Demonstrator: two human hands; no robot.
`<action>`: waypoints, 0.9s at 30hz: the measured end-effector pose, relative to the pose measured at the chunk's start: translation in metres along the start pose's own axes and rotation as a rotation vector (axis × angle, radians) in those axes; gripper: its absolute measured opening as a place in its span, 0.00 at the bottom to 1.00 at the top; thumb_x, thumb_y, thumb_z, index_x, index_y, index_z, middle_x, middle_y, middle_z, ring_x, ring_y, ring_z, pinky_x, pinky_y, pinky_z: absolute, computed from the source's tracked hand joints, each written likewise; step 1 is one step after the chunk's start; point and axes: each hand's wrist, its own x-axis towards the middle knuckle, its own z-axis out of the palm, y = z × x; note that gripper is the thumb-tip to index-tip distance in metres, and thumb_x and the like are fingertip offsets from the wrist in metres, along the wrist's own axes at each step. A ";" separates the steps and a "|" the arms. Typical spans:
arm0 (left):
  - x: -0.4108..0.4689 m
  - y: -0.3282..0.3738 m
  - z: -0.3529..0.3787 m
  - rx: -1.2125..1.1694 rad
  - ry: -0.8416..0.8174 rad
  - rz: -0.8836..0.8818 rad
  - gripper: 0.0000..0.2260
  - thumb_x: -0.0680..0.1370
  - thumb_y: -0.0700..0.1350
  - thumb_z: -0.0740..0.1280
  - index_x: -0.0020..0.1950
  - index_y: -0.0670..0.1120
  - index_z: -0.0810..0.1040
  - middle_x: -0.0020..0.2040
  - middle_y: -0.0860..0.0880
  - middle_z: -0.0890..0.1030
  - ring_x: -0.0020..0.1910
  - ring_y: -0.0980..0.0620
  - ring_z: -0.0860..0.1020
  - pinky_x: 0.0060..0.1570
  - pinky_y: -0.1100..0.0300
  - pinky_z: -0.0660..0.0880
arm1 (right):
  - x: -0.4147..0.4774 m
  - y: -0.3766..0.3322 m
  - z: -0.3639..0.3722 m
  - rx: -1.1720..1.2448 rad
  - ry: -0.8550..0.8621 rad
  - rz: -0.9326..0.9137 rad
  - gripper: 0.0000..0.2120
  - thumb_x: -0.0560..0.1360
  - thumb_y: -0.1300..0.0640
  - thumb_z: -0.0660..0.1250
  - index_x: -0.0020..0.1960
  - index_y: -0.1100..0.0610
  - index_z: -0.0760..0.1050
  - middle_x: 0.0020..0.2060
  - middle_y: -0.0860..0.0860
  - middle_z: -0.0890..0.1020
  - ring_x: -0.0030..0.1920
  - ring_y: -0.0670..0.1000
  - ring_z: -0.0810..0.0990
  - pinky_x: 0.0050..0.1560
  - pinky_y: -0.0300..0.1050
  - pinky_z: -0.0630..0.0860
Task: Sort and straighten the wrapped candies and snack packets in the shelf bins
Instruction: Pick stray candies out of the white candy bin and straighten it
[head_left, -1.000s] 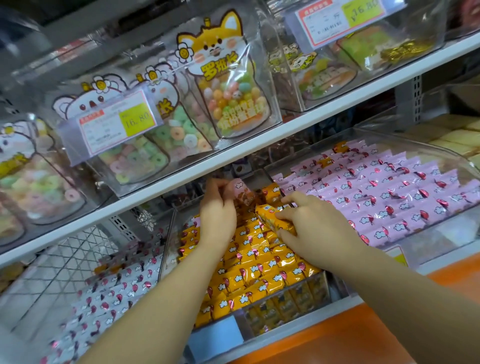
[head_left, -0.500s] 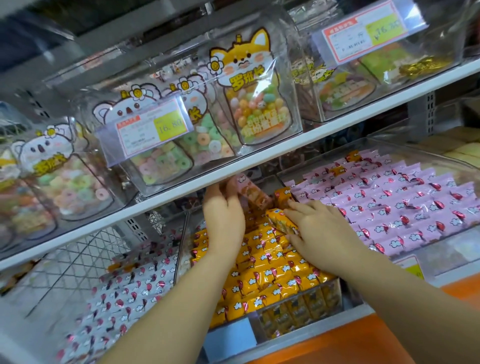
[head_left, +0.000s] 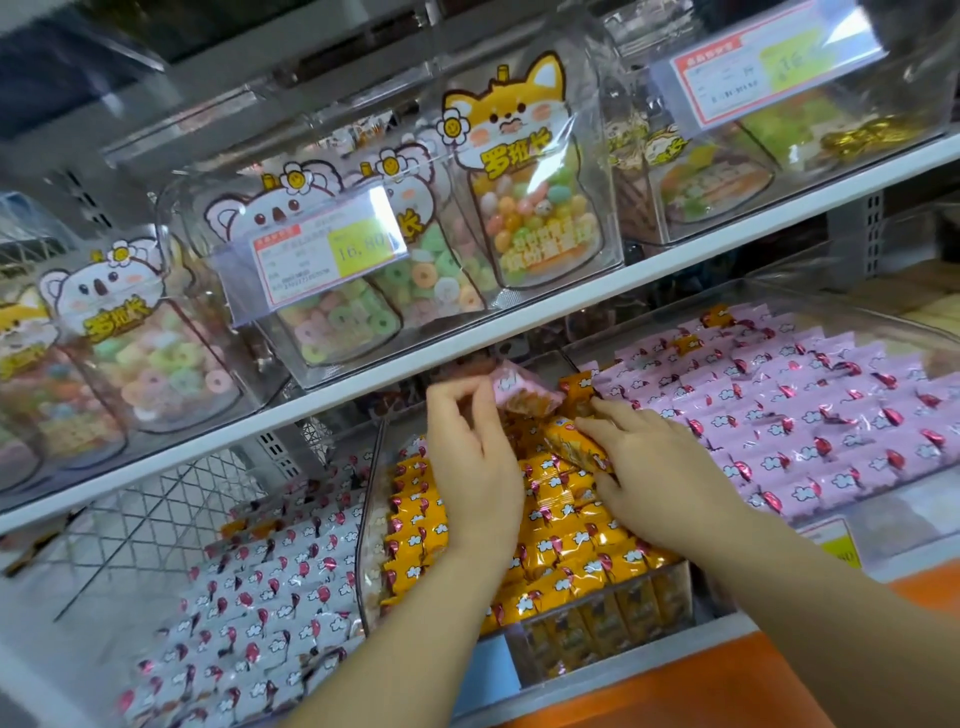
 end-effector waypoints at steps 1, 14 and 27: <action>-0.007 0.001 -0.004 -0.011 0.002 0.059 0.11 0.81 0.39 0.59 0.49 0.56 0.70 0.47 0.58 0.76 0.48 0.65 0.75 0.48 0.73 0.69 | 0.000 0.000 0.000 0.004 0.007 -0.004 0.26 0.78 0.52 0.58 0.75 0.48 0.55 0.75 0.47 0.56 0.71 0.51 0.62 0.70 0.48 0.58; -0.001 -0.012 0.027 0.092 -0.281 0.072 0.07 0.81 0.40 0.59 0.50 0.50 0.74 0.48 0.57 0.76 0.48 0.64 0.73 0.49 0.75 0.67 | -0.001 -0.001 0.003 0.015 0.065 -0.011 0.25 0.78 0.51 0.60 0.73 0.46 0.60 0.74 0.45 0.60 0.68 0.51 0.65 0.69 0.47 0.60; 0.015 -0.016 -0.003 -0.002 0.113 -0.328 0.04 0.82 0.42 0.54 0.53 0.47 0.68 0.40 0.54 0.73 0.38 0.63 0.72 0.34 0.75 0.65 | 0.000 0.004 0.004 0.055 0.105 -0.021 0.24 0.78 0.50 0.61 0.73 0.47 0.62 0.70 0.46 0.64 0.65 0.51 0.68 0.66 0.47 0.65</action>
